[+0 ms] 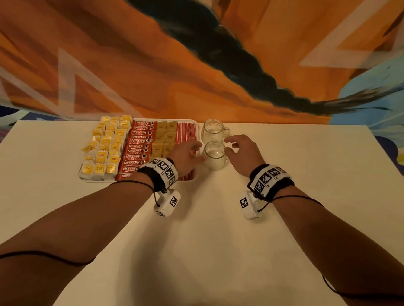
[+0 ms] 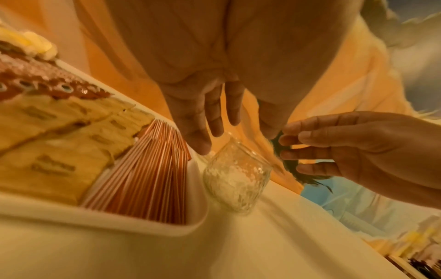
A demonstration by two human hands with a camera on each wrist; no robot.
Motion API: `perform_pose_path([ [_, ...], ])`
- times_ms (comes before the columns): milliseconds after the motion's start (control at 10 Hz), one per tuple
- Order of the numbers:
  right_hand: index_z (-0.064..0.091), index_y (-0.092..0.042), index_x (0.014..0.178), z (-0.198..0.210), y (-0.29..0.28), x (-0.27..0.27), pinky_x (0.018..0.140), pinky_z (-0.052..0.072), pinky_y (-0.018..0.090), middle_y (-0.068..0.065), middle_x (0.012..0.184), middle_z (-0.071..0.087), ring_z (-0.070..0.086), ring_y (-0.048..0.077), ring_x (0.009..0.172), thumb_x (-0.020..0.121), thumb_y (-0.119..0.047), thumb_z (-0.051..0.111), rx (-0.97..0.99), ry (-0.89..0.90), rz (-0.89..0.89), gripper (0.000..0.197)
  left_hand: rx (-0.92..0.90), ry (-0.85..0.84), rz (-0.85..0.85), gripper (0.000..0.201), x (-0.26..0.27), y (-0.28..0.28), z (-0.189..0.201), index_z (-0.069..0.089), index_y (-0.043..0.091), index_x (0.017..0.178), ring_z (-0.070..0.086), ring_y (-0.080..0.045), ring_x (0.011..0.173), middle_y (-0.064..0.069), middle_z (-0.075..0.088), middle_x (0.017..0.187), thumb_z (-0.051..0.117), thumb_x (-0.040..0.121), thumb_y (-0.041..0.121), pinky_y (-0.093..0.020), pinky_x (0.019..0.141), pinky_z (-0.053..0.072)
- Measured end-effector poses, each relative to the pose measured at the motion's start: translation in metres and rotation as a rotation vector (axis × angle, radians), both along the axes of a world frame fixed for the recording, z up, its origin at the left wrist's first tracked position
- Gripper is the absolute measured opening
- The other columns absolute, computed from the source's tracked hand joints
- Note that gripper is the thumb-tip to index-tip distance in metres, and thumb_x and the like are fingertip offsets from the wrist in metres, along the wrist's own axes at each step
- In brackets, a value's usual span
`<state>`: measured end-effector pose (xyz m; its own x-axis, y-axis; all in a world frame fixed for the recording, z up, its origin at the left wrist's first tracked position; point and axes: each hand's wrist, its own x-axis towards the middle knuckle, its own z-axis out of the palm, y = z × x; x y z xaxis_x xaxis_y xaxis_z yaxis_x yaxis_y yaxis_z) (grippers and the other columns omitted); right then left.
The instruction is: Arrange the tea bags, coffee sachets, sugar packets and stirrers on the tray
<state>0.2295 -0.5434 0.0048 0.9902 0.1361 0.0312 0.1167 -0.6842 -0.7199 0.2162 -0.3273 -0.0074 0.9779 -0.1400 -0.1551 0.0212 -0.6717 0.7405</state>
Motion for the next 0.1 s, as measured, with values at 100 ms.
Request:
perform_pose_path([
  [100, 0.067, -0.019, 0.123, 0.0158, 0.0132, -0.0077, 0.094, 0.048, 0.028, 0.001, 0.127, 0.060, 0.060, 0.015, 0.107, 0.095, -0.020, 0.065, 0.034, -0.050, 0.034, 0.028, 0.026, -0.080, -0.034, 0.037, -0.0089, 0.0135, 0.0169, 0.058, 0.020, 0.127, 0.062, -0.015, 0.099, 0.003, 0.063, 0.119, 0.067, 0.092, 0.029, -0.032, 0.089, 0.054],
])
